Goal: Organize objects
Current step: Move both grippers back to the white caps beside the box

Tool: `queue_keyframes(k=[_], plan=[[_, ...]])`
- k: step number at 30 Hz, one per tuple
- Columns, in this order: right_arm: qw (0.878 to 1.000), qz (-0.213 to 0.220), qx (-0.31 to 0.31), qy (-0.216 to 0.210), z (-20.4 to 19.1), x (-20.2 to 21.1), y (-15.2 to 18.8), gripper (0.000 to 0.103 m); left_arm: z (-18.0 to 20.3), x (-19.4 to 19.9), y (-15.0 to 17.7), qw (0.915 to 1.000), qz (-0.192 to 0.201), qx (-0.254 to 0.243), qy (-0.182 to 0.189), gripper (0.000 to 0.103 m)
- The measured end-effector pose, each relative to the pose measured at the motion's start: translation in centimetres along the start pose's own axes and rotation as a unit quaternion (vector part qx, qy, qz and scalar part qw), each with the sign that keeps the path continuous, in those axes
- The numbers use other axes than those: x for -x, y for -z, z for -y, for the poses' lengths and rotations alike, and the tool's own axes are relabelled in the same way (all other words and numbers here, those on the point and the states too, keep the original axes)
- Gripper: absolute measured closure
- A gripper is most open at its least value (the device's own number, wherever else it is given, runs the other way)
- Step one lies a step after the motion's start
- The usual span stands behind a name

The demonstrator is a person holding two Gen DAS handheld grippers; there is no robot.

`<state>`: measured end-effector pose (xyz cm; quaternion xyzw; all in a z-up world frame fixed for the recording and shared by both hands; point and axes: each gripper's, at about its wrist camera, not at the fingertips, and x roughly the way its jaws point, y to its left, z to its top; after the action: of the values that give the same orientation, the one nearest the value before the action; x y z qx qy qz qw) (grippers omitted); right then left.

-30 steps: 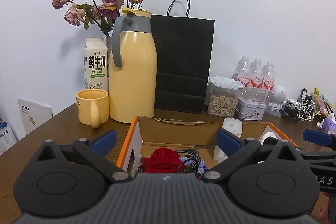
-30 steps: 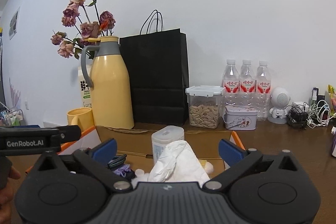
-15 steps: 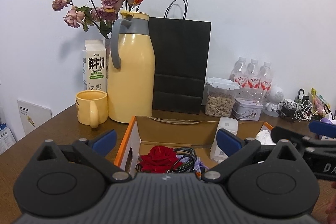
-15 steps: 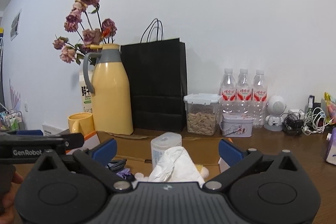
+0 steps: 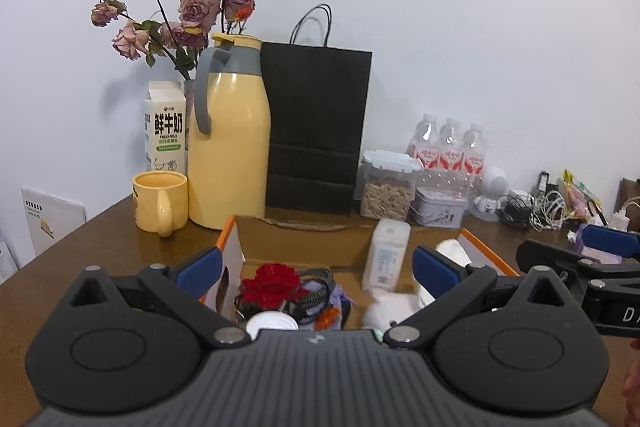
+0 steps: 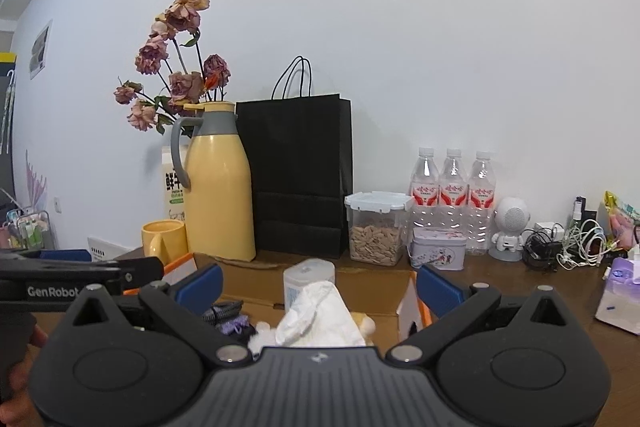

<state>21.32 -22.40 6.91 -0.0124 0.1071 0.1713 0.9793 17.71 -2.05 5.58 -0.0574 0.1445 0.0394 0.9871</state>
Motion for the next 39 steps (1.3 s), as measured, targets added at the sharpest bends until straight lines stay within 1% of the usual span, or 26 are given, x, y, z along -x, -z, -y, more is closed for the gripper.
queue_keyframes(k=[6, 15, 23, 29, 31, 32, 34, 35, 36, 39], plan=[[1.0, -0.02, 0.001, 0.011, 1.2, 1.9, 0.9, 0.0, 0.3, 0.8, 1.1, 0.9996, -0.026, -0.006, 0.003, 0.0], [0.996, -0.087, -0.009, 0.029, 3.6, 3.1, 4.2, 0.0, 0.4, 1.7, 3.2, 0.9976, -0.064, -0.024, 0.003, 0.0], [0.986, -0.162, -0.019, 0.027, 4.7, 2.1, 7.8, 0.0, 0.6, 1.4, 5.1, 0.9941, -0.103, -0.035, 0.002, 0.0], [0.979, -0.201, -0.015, 0.011, 4.1, 0.5, 9.3, 0.0, 0.8, 1.0, 6.3, 0.9916, -0.124, -0.036, -0.002, 0.0], [0.977, -0.211, -0.015, 0.016, 3.9, -0.2, 9.5, 0.003, 0.8, 0.8, 6.6, 0.9909, -0.13, -0.036, -0.003, 0.0], [0.977, -0.214, -0.018, 0.013, 3.9, -0.4, 9.5, 0.008, 0.8, 0.7, 6.7, 0.9905, -0.133, -0.035, -0.004, 0.0], [0.975, -0.22, -0.022, 0.003, 3.9, -0.8, 9.8, 0.013, 0.8, 0.5, 7.0, 0.9898, -0.138, -0.033, -0.004, 0.0], [0.975, -0.222, -0.022, 0.0, 3.8, -1.0, 9.9, 0.017, 0.8, 0.4, 7.1, 0.9895, -0.141, -0.032, -0.004, 0.0], [0.974, -0.224, -0.022, -0.001, 3.8, -1.0, 9.9, 0.018, 0.8, 0.3, 7.2, 0.9894, -0.142, -0.031, -0.004, 0.0], [0.976, -0.217, -0.031, -0.01, 3.9, -0.8, 9.8, 0.025, 0.8, 0.2, 7.2, 0.9893, -0.143, -0.028, -0.003, 0.0]])
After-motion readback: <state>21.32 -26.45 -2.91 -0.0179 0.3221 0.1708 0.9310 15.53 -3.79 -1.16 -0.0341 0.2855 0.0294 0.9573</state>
